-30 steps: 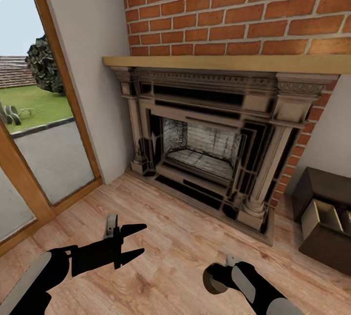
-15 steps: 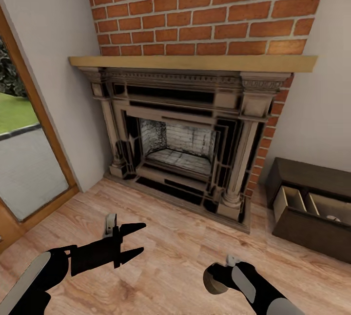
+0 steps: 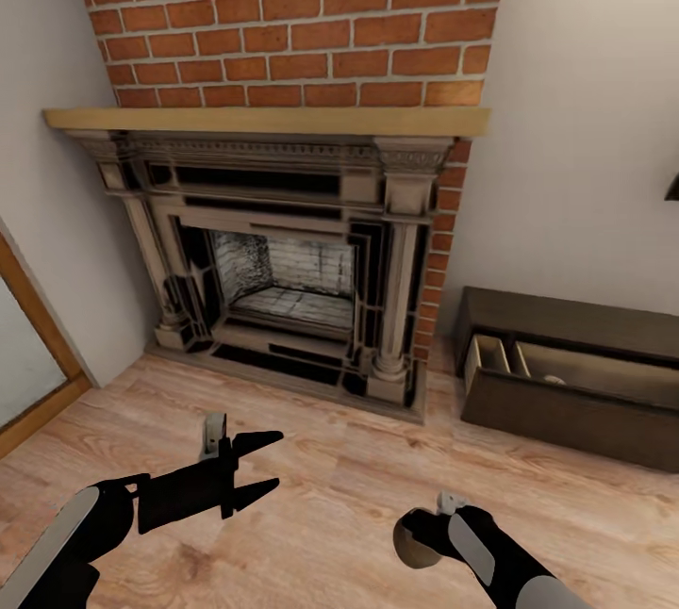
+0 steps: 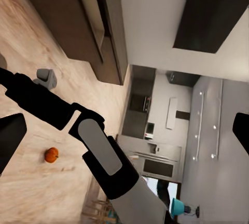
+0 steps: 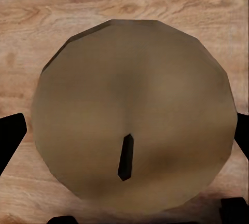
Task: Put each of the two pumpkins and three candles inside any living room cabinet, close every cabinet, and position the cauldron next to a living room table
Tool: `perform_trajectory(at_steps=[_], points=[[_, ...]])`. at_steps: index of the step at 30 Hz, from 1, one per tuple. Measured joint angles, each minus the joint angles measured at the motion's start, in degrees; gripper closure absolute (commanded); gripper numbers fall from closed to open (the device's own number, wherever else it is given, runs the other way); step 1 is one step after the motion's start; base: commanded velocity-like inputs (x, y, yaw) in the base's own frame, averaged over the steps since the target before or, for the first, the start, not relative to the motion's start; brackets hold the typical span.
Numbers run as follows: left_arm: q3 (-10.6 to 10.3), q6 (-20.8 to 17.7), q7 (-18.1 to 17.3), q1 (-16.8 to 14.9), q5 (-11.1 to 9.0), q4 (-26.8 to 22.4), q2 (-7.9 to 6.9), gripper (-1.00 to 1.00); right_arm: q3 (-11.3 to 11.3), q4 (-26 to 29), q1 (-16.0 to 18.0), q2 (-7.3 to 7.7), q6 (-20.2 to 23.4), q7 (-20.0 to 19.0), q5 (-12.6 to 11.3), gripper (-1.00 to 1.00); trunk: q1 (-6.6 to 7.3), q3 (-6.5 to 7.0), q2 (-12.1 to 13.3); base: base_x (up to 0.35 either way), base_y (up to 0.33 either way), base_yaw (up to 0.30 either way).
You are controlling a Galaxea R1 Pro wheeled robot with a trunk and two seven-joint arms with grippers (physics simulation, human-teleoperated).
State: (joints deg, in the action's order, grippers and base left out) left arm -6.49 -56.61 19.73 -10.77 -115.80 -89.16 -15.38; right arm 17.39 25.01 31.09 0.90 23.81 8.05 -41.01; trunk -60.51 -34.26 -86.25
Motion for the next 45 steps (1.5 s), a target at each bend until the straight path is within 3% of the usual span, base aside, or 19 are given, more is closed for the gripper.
perform_trajectory(at_steps=[27, 36, 45], points=[[-0.1, 0.0, 0.1, 0.0, 0.0, 0.0, 0.00, -1.00, 0.0, 0.0, 0.0, 0.06, -2.0, 0.0, 0.0, 1.00, 0.00, -0.29, 0.0, -0.164, -0.239, -0.235], [-0.1, 0.1, 0.1, 0.0, 0.2, 0.0, -0.12, -1.00, 0.0, -0.1, 0.0, 0.04, -2.0, -0.1, 0.0, 1.00, 0.02, -0.14, 0.0, -0.009, -0.276, -0.288], [-0.1, 0.0, -0.1, 0.0, 2.6, 0.0, 0.19, -1.00, 0.0, -0.1, 0.0, 0.07, -1.9, -0.1, 0.0, 1.00, 0.03, 0.06, 0.0, 0.134, -0.282, -0.289]])
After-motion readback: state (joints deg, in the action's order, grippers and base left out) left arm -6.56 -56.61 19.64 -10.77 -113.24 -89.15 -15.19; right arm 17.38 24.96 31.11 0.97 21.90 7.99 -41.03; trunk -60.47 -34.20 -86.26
